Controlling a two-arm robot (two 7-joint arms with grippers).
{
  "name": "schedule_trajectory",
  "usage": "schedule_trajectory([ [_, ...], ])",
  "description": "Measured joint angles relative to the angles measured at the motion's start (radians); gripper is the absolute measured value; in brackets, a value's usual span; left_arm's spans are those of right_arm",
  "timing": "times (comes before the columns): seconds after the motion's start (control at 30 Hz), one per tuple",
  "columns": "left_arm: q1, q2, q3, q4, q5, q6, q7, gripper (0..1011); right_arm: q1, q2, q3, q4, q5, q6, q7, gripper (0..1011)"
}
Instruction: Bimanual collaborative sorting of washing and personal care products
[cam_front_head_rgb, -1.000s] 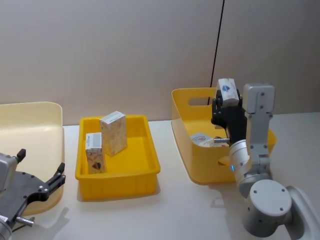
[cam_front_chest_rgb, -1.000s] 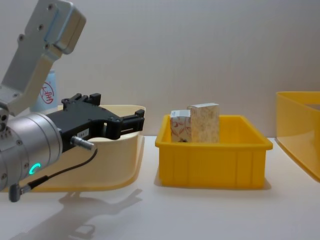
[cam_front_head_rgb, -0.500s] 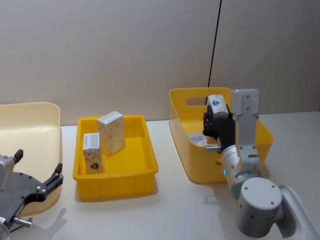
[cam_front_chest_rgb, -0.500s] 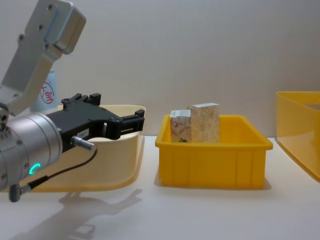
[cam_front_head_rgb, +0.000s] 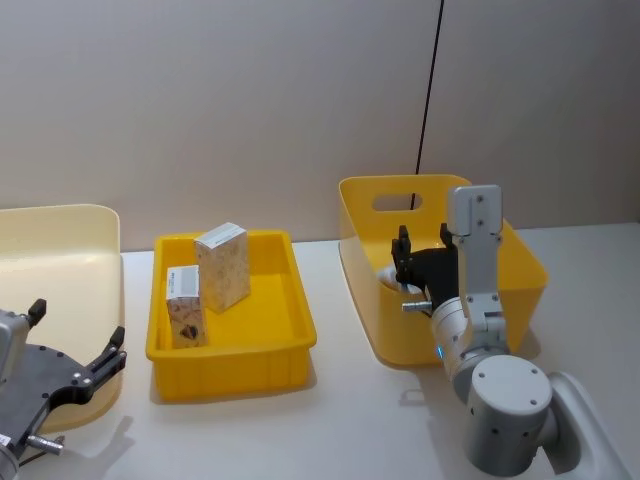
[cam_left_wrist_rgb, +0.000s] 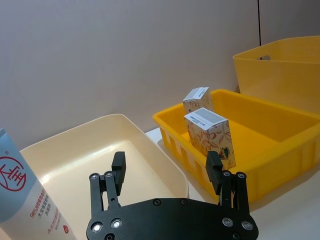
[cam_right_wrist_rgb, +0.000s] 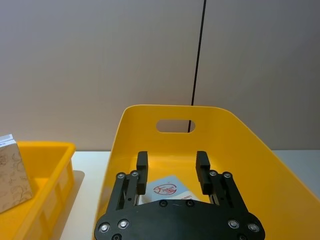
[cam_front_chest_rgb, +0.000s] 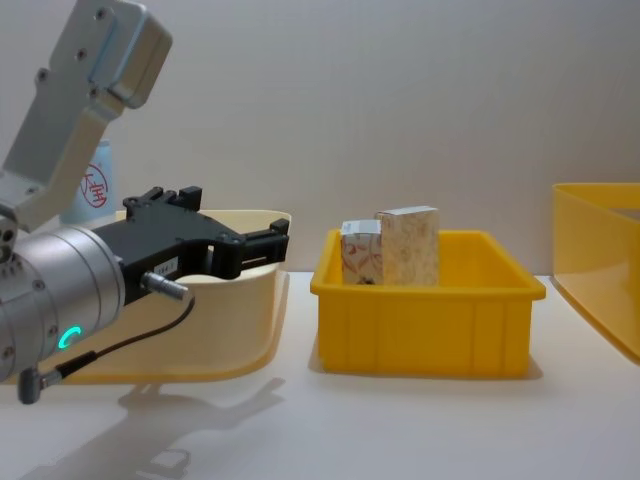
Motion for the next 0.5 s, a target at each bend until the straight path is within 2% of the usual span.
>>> schedule_trajectory([
  [0.1, 0.0, 0.0, 0.0, 0.0, 0.0, 0.0, 0.0, 999, 0.001, -0.002, 0.0, 0.004, 0.0, 0.006, 0.001, 661],
  [0.17, 0.0, 0.0, 0.0, 0.0, 0.0, 0.0, 0.0, 1000, 0.002, -0.002, 0.0, 0.005, 0.0, 0.008, 0.002, 680],
  [0.23, 0.0, 0.0, 0.0, 0.0, 0.0, 0.0, 0.0, 1000, 0.003, -0.003, 0.0, 0.006, 0.0, 0.01, 0.002, 773],
  [0.5, 0.0, 0.0, 0.0, 0.0, 0.0, 0.0, 0.0, 999, 0.004, -0.005, 0.0, 0.01, 0.0, 0.015, 0.004, 979],
])
